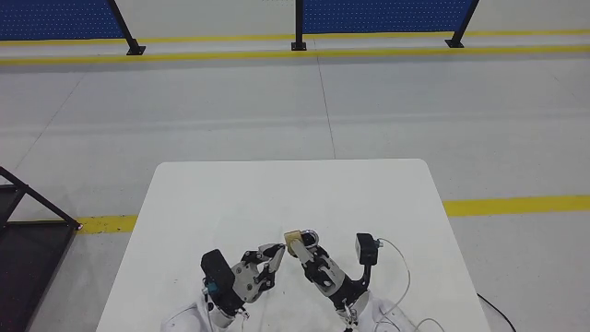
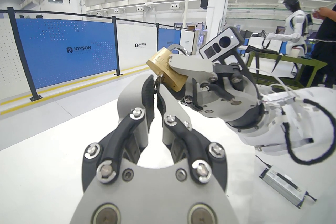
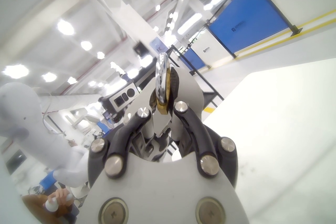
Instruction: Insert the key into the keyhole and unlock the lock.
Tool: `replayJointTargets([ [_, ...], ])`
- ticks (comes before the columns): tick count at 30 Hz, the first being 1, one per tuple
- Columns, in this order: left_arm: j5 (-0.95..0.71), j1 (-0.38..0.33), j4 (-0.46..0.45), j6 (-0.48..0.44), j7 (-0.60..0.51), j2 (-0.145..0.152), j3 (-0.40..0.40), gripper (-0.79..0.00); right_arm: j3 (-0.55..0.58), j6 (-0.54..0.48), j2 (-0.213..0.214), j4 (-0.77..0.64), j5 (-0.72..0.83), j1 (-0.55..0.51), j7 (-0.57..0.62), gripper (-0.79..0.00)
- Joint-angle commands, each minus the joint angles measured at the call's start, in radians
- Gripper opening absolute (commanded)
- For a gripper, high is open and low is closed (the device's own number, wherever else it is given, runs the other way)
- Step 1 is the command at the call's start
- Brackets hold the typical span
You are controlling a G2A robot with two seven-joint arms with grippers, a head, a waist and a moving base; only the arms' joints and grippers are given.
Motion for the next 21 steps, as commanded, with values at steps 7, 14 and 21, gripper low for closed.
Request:
replayJointTargets([
  [7,0.093,-0.006,0.013,0.085,0.055,-0.002,0.016,-0.785,-0.002,0.002,0.001,-0.002,-0.003,-0.001,0.000,-0.785],
  [14,0.049,-0.012,0.025,0.055,0.070,-0.004,0.027,-0.465,-0.003,0.002,0.003,-0.004,-0.002,-0.002,-0.001,-0.785],
  [21,-0.093,-0.001,0.013,-0.078,0.018,0.002,0.008,0.000,0.009,0.008,0.003,-0.002,-0.001,-0.001,-0.037,-0.785],
])
